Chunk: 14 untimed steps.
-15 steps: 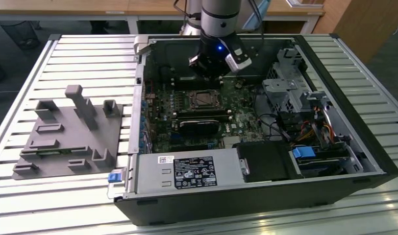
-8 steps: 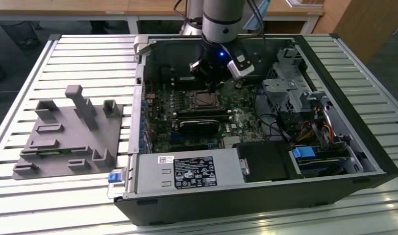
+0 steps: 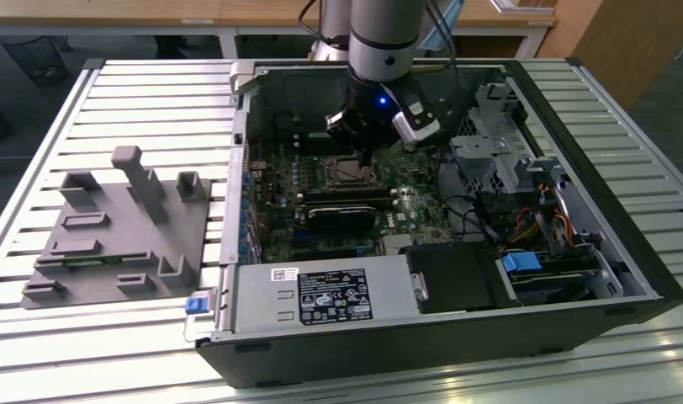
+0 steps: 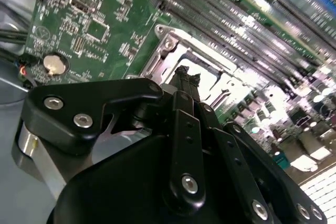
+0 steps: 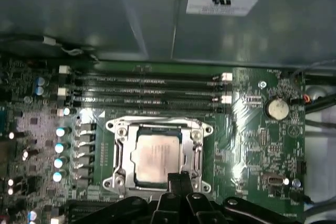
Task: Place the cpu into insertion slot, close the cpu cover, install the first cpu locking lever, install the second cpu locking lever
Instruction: 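Install the second cpu locking lever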
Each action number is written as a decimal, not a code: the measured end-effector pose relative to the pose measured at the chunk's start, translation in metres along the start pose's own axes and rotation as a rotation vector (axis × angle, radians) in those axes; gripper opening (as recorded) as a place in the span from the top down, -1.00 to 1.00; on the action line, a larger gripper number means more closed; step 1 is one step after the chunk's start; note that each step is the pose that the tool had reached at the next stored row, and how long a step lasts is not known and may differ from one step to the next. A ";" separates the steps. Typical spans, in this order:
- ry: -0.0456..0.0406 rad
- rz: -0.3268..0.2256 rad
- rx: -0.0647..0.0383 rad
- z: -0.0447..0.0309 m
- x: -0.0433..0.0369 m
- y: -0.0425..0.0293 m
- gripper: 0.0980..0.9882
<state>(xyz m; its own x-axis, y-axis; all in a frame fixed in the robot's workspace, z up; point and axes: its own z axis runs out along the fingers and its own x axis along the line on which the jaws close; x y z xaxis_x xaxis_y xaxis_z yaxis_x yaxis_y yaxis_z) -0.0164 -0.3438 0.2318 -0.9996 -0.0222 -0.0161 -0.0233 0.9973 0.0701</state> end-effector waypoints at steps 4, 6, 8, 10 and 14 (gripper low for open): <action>0.0004 0.000 -0.001 -0.0005 0.0002 -0.0109 0.98; 0.0006 0.000 -0.001 -0.0007 0.0003 -0.0148 0.98; 0.0006 0.000 -0.001 -0.0009 0.0004 -0.0182 0.98; 0.0006 0.000 -0.001 -0.0010 0.0007 -0.0220 0.98; 0.0006 0.000 -0.002 -0.0009 0.0068 -0.0270 0.98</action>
<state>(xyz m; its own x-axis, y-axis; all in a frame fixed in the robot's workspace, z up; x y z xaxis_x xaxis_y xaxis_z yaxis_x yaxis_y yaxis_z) -0.0226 -0.3710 0.2307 -0.9996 -0.0223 -0.0154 -0.0234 0.9971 0.0720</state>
